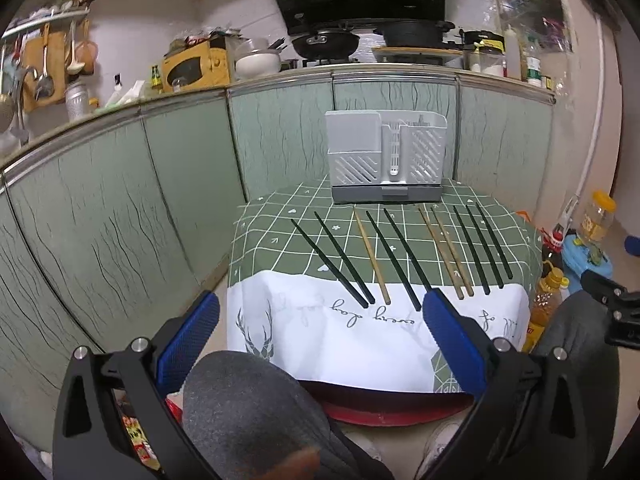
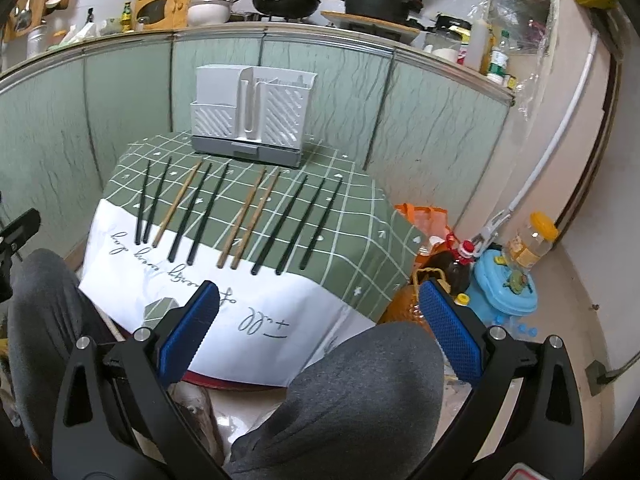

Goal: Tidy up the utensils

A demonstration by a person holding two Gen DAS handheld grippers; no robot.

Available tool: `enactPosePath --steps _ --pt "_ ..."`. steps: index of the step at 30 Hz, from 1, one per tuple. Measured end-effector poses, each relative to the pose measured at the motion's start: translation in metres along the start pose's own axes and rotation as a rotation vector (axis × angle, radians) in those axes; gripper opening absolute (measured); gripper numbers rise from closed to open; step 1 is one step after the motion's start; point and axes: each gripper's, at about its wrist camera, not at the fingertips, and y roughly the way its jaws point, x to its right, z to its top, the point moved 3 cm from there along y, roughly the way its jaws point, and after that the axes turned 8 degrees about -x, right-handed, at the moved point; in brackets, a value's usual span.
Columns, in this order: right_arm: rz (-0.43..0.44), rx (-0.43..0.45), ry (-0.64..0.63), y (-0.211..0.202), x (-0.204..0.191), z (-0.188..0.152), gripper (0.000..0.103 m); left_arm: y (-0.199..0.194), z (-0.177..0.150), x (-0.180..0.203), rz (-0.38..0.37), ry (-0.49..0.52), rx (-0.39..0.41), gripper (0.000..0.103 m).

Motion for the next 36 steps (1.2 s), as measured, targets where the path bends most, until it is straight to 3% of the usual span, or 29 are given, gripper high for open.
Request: enactPosePath --steps 17,36 --pt "0.042 -0.006 0.002 0.002 0.005 0.002 0.096 0.008 -0.001 0.004 0.028 0.042 -0.013 0.099" --pt "0.06 0.026 0.0 0.016 0.017 0.016 0.096 0.032 0.008 -0.006 -0.033 0.0 -0.047 0.099"
